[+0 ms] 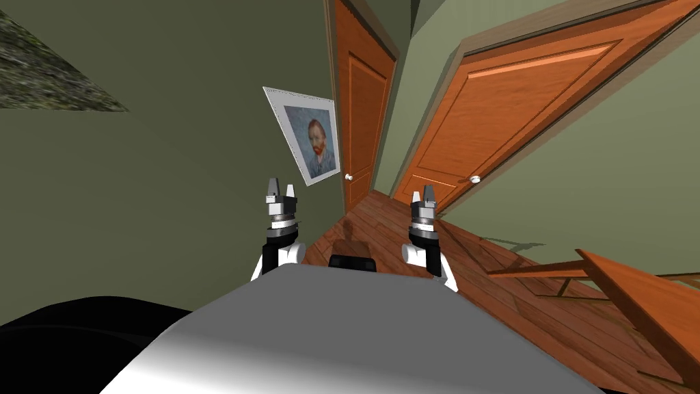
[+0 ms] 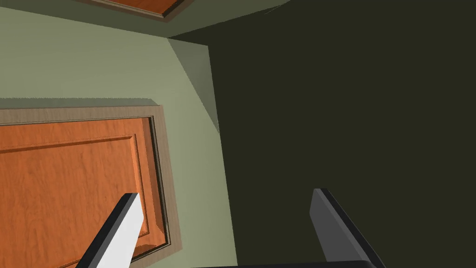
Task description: Pull the door open
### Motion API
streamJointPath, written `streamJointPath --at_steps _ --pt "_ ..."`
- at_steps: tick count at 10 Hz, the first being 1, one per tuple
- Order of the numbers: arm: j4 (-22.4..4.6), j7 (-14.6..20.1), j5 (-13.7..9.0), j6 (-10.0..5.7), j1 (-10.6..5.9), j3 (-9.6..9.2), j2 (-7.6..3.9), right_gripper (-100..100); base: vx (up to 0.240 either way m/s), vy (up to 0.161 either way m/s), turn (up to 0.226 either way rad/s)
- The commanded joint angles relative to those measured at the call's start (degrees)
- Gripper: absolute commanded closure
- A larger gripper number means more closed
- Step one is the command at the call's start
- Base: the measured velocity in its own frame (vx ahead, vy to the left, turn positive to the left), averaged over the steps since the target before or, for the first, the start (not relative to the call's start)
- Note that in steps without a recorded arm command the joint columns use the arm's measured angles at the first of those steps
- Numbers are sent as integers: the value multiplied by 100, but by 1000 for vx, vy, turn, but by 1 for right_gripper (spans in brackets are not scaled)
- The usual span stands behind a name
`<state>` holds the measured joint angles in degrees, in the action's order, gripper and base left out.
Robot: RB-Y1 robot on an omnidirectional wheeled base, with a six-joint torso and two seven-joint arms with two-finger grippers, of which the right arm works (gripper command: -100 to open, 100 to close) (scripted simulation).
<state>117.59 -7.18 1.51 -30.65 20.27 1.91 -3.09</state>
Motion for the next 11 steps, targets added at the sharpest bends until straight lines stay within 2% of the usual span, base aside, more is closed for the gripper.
streamJointPath --at_steps 1,11 --pt "-203 -172 65 -30 -92 -3 -34 -100 87 -37 75" --pt "-1680 -1288 523 -393 -597 -79 -180 -100 88 -61 102"
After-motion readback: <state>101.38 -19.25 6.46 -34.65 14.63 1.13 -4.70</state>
